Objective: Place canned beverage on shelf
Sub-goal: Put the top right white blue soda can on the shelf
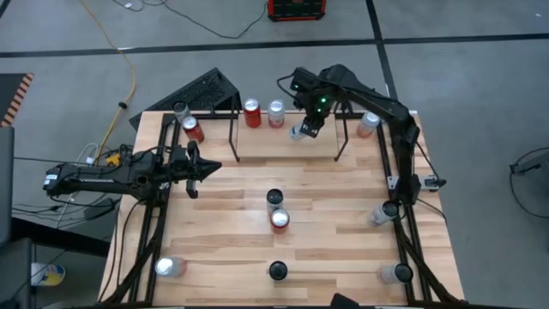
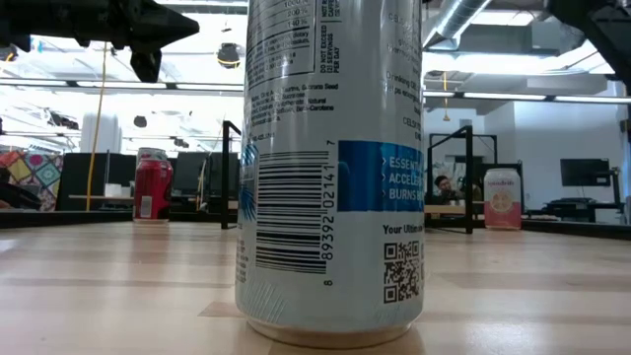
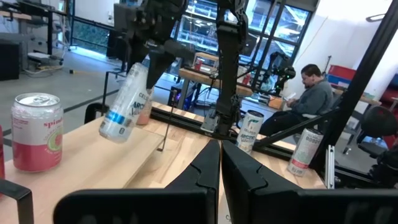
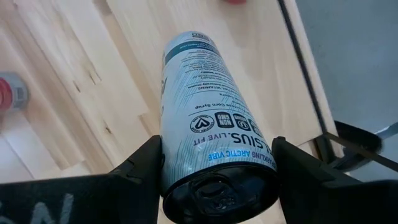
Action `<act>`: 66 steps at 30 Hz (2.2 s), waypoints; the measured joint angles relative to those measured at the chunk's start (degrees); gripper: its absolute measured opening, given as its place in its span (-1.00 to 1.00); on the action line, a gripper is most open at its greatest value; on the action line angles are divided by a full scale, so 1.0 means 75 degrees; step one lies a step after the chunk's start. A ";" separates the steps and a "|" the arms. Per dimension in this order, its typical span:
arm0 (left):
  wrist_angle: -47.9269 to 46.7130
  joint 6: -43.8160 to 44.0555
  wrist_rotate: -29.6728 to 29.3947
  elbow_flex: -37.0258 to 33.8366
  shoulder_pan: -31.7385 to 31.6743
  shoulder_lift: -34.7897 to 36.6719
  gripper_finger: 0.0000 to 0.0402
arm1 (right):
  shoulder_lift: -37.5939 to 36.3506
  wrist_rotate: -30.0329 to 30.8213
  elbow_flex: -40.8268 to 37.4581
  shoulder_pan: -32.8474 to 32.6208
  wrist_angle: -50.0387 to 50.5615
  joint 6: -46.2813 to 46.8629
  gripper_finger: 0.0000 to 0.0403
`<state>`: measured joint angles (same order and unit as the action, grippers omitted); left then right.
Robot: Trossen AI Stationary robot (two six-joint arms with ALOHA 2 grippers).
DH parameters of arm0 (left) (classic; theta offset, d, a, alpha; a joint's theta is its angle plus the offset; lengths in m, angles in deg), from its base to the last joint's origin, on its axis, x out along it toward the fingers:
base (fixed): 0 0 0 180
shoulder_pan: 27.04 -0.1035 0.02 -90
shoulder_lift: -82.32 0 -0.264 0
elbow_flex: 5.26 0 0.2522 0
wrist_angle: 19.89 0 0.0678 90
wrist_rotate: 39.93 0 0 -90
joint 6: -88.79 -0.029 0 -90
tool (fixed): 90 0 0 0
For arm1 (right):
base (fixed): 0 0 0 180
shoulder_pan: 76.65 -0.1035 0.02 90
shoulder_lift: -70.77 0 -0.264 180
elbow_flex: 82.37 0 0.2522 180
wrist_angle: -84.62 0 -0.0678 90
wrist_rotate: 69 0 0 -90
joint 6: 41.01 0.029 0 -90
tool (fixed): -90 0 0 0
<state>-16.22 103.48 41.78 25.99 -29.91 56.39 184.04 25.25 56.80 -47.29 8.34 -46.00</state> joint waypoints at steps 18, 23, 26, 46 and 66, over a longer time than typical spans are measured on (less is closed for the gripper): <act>0.0003 0.0135 0.0058 0.0000 0.0000 0.0002 -1.00 | -0.0935 -0.0042 -0.1360 0.0384 0.0021 -0.0117 0.11; 0.0003 0.0133 0.0057 0.0000 0.0000 0.0000 -1.00 | -0.0962 -0.0170 -0.1761 0.0388 0.0004 -0.0100 0.11; 0.0004 0.0131 0.0048 0.0000 0.0000 0.0002 -1.00 | -0.0944 -0.0177 -0.1964 0.0370 0.0003 -0.0124 0.11; 0.0006 0.0144 -0.0012 0.0000 0.0000 0.0001 -1.00 | -0.0784 0.0052 -0.2291 0.0307 0.0012 -0.0180 0.12; 0.0006 0.0083 -0.0008 0.0000 0.0002 -0.0001 -1.00 | -0.0781 0.0047 -0.2291 0.0289 0.0005 -0.0164 0.29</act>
<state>-16.17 104.10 41.71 25.99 -29.90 56.38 178.18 25.60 39.62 -45.12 8.38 -47.24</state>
